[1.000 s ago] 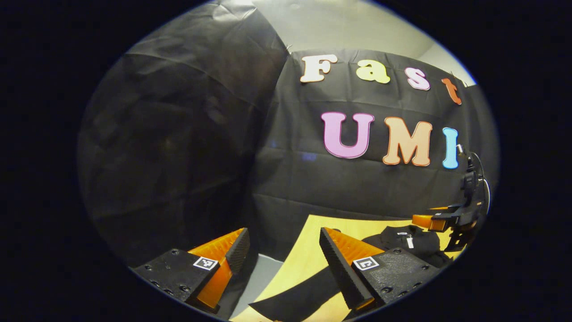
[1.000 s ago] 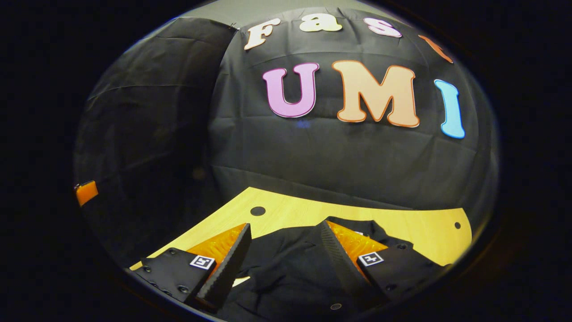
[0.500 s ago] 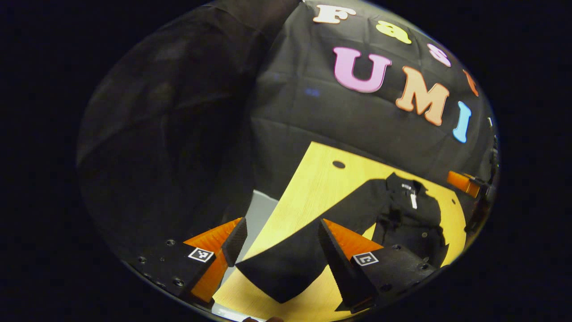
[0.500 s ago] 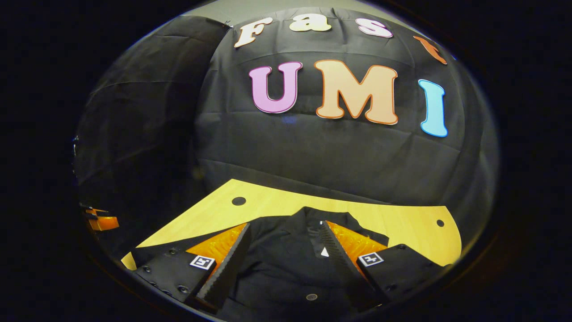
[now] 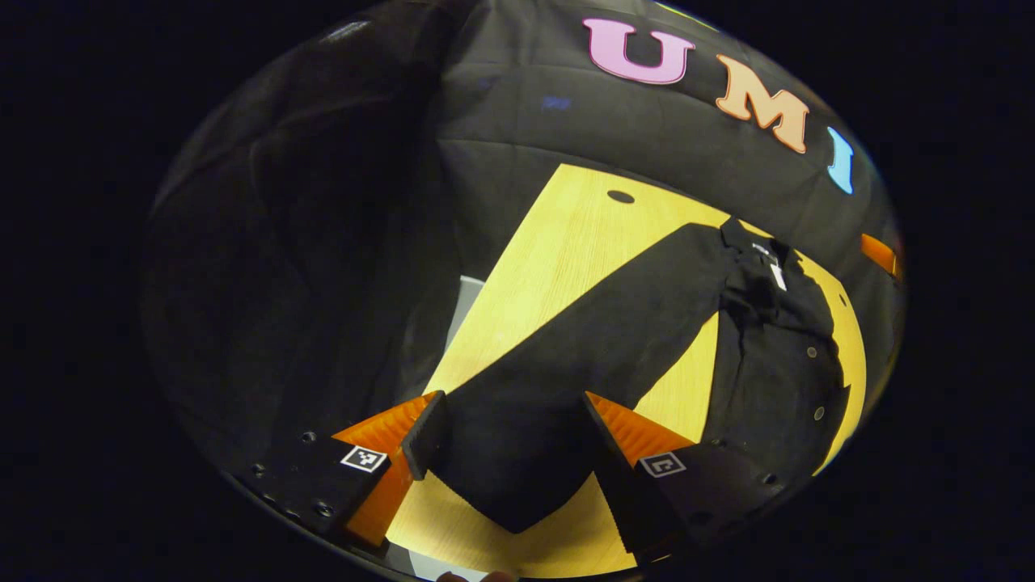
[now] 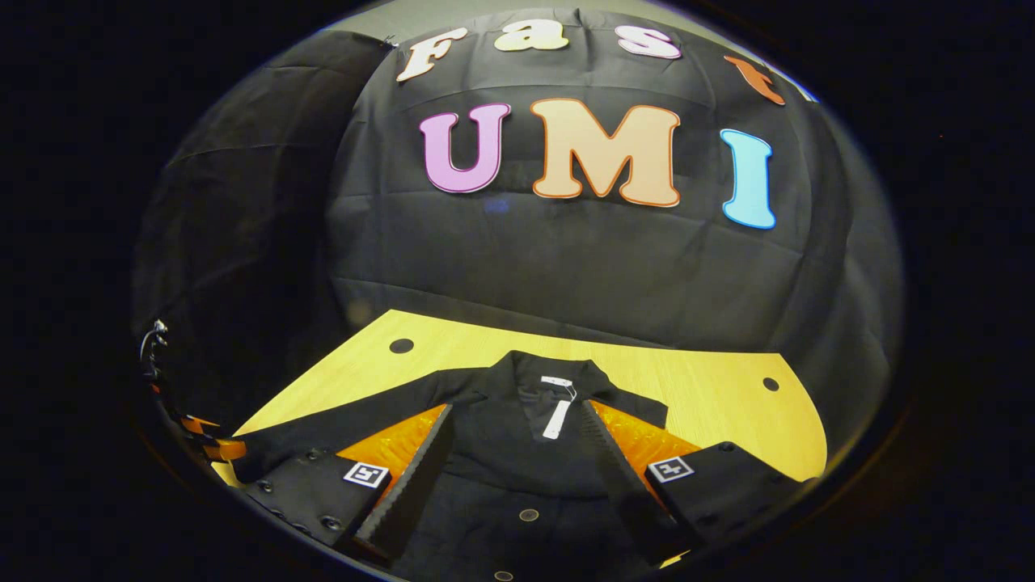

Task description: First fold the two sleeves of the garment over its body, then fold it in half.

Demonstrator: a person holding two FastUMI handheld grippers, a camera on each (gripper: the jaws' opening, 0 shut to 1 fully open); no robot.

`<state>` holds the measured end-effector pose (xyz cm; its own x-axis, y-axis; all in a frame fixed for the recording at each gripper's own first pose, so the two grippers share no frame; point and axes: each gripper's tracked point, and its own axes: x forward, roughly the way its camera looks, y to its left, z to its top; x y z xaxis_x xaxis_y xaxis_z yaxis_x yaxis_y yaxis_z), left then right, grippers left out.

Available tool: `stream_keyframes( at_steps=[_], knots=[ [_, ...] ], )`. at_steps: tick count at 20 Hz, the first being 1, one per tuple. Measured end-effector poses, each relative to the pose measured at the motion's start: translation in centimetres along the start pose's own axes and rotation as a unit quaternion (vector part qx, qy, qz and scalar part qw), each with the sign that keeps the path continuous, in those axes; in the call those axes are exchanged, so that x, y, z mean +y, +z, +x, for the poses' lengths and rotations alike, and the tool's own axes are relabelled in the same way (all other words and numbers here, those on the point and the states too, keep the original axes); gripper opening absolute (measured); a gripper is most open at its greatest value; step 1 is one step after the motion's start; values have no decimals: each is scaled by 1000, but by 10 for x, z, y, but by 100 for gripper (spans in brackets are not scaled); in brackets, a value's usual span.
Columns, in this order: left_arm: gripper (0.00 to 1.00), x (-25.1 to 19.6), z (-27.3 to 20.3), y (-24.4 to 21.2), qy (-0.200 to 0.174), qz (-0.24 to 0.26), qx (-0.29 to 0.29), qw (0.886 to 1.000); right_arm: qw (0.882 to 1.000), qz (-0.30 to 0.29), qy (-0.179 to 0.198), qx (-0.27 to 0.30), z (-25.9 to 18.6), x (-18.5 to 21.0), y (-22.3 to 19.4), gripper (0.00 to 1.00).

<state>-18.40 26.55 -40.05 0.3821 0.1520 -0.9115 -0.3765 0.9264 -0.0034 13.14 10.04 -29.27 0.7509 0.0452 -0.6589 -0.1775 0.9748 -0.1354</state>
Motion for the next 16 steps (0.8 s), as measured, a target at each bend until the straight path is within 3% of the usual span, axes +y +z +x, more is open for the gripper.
stream_keyframes(
  at_steps=[6, 9, 10, 11, 16],
  knots=[
    [97, -2, 11, -34, 14, 21, 39, 999, 1000, 4, -13, 6, -12, -21, -6, 100],
    [98, -4, 9, -28, 9, 31, 10, 999, 1000, 0, -20, 10, -18, -33, -9, 99],
    [86, -10, 9, -28, 9, 28, 0, 1000, 1000, 2, -20, 10, -20, -36, -9, 100],
    [81, -14, 8, -31, 9, 28, 2, 1000, 1000, 2, -20, 12, -21, -39, -11, 100],
    [27, -27, 10, -25, -15, 12, -28, 999, 1000, 6, -26, 14, -26, -55, -14, 99]
  ],
)
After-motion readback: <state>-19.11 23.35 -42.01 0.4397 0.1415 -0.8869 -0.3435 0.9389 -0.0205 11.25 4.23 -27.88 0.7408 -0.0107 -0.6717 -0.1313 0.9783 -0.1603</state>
